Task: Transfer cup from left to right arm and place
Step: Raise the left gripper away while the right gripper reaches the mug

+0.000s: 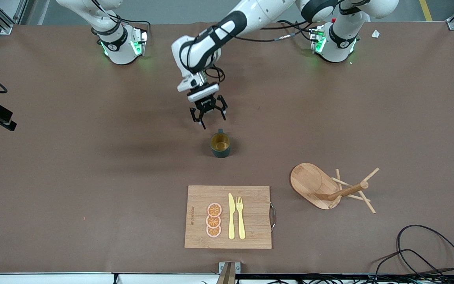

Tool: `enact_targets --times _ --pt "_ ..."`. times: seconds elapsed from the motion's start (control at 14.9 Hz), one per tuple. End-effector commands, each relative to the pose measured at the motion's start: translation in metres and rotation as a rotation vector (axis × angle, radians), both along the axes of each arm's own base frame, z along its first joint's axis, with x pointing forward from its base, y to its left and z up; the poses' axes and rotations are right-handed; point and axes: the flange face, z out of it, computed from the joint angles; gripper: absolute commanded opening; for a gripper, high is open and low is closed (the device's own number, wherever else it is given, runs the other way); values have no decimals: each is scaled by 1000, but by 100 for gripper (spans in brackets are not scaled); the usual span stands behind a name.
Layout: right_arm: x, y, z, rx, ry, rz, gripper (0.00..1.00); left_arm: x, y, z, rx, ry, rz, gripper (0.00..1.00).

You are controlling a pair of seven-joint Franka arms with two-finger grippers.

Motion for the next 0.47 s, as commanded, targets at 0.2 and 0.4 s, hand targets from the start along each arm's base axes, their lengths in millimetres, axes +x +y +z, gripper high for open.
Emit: enact_targets --times 0.2,0.4 --pt "-1 13 -4 7 13 13 100 50 4 144 -101 131 49 99" --pt "12 23 -32 7 61 41 100 95 46 232 -153 284 51 99"
